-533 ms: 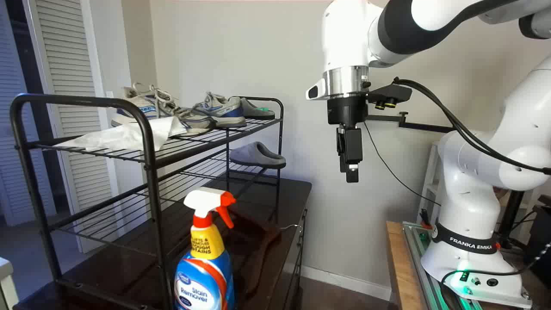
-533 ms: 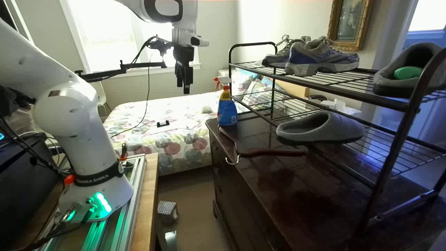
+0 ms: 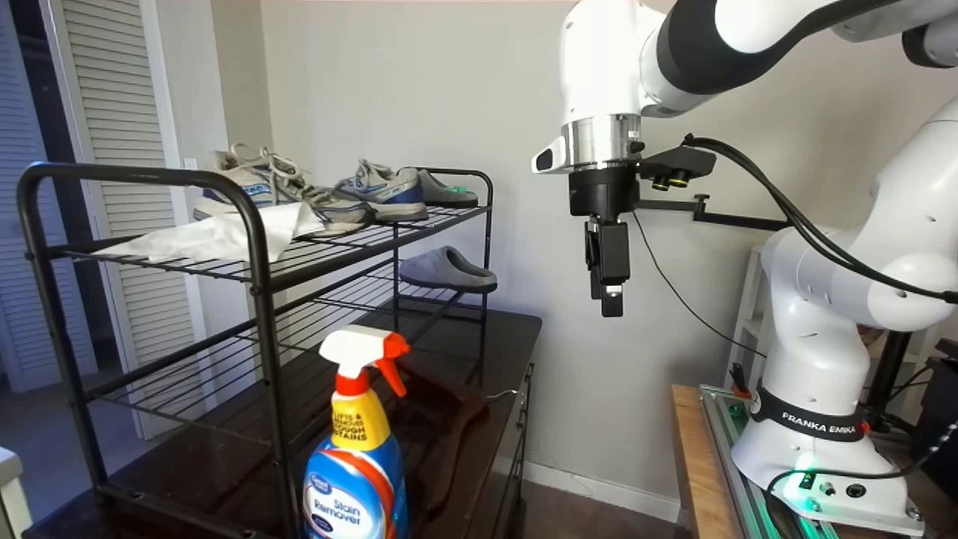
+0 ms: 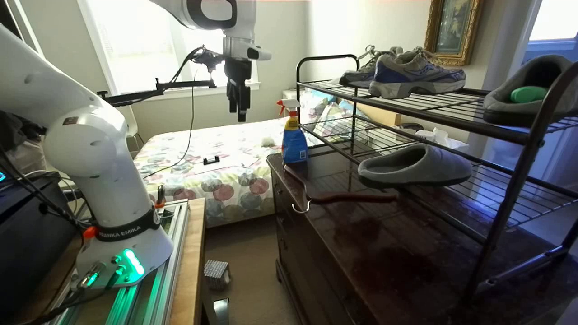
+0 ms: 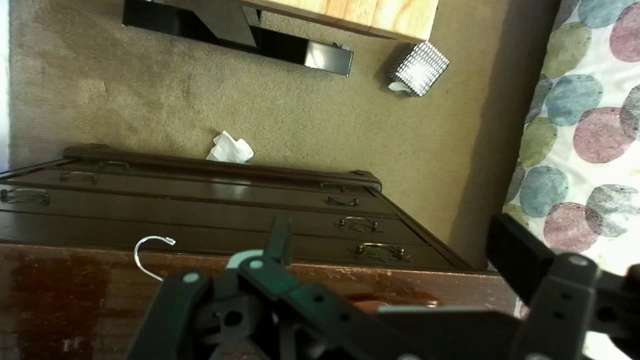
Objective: Put the slop on the top shelf
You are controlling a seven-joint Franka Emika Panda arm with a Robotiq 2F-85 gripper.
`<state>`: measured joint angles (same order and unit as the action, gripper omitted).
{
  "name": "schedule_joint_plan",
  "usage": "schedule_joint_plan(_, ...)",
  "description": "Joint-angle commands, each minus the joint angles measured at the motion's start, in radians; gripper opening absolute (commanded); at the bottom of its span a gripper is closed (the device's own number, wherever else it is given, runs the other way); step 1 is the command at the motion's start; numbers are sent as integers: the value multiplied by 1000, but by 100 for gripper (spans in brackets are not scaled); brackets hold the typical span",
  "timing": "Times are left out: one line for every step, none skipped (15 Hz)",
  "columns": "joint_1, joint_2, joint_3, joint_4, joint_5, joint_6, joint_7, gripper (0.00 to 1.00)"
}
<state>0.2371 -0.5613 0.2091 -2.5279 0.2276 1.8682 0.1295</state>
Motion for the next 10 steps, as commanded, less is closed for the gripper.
schedule_joint_plan(-46, -37, -32, -25, -25, 64, -12, 100)
schedule_joint_plan(-66, -48, -49, -34, -50, 88, -29, 100)
schedule_joint_plan(-84, -50, -66, -37, -63, 106, -39, 100)
schedule_joint_plan(-106, -48, -84, -37, -87, 122, -55, 100)
schedule_joint_plan(-132, -41, -99, -33, -121, 129, -65, 100)
schedule_joint_plan(-156, -34, -111, -28, -157, 135, -69, 100)
schedule_joint_plan(-180, -28, -124, -22, -191, 140, -72, 100)
schedule_joint_plan(-210, -21, -126, -16, -240, 154, -57, 100)
schedule_joint_plan(-237, -11, -127, -10, -288, 166, -45, 100)
schedule_joint_plan(-265, 0, -126, -6, -341, 180, -32, 100)
